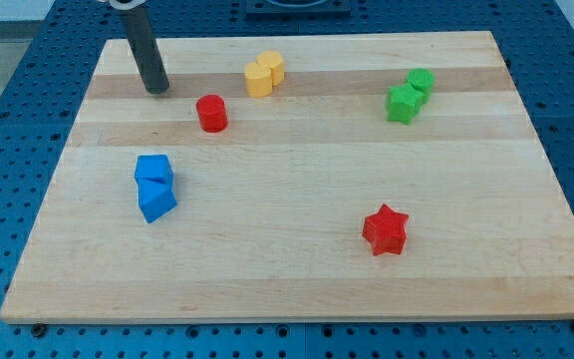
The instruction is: Drag the red circle to the top left of the red star
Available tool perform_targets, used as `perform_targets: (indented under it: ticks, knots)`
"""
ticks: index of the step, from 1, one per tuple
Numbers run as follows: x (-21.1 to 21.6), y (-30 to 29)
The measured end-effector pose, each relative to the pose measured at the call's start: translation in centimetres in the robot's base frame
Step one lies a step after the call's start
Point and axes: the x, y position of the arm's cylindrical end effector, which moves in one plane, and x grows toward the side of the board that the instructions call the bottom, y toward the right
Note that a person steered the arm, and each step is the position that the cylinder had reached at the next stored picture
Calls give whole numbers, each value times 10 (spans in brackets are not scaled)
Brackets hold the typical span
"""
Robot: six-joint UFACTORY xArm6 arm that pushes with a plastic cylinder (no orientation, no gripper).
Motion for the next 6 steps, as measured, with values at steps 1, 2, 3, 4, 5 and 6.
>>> perform_targets:
  ticks: [1, 2, 3, 4, 5, 6]
  knots:
    - [14, 8]
    - [19, 31]
    - [20, 71]
    - [34, 82]
    - [36, 82]
    - [42, 77]
